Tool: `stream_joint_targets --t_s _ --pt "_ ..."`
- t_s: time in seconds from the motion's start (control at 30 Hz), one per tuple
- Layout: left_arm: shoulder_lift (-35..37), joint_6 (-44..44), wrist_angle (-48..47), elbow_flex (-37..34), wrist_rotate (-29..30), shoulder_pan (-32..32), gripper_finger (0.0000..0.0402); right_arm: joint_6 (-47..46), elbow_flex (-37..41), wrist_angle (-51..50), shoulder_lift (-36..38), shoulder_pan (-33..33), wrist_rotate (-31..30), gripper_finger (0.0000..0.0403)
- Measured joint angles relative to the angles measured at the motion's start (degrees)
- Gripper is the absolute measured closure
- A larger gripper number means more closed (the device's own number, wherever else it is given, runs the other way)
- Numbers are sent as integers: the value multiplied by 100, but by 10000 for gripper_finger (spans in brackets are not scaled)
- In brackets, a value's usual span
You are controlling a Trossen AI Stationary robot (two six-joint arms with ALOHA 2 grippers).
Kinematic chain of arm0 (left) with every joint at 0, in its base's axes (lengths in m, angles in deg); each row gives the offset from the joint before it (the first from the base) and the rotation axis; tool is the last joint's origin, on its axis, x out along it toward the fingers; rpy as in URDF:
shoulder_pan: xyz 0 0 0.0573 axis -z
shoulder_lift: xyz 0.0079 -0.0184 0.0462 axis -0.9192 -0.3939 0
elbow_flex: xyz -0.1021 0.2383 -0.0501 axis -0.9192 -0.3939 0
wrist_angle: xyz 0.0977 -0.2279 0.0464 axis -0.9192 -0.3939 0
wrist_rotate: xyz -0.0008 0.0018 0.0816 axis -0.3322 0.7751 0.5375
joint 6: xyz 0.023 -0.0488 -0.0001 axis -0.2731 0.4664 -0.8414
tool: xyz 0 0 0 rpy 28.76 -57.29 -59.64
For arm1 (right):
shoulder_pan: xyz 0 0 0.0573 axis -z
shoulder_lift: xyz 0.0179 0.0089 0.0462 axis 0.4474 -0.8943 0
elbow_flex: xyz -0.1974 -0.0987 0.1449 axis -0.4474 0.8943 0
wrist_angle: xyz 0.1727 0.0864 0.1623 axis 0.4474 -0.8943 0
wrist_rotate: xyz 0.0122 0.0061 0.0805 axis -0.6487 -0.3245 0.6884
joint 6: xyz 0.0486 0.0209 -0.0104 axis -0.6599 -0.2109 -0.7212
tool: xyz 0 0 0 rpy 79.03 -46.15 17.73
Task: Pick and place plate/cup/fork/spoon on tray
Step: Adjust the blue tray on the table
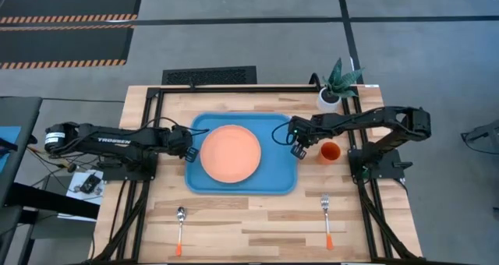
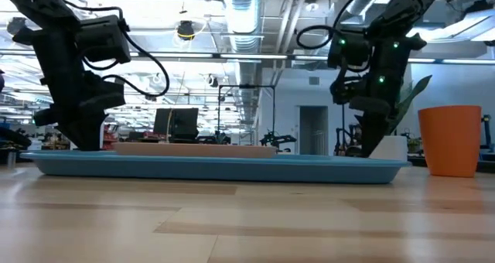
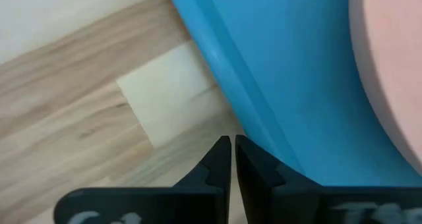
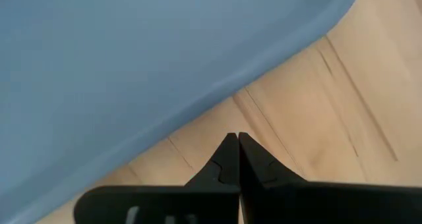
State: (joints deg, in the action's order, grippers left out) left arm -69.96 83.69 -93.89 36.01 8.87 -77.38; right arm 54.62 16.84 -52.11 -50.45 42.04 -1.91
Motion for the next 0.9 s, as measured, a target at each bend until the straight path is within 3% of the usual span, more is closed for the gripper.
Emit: stream_joint_targets --t_s 0.9 --pt "22 772 314 0 -49 995 392 -86 285 219 -3 -60 356 395"
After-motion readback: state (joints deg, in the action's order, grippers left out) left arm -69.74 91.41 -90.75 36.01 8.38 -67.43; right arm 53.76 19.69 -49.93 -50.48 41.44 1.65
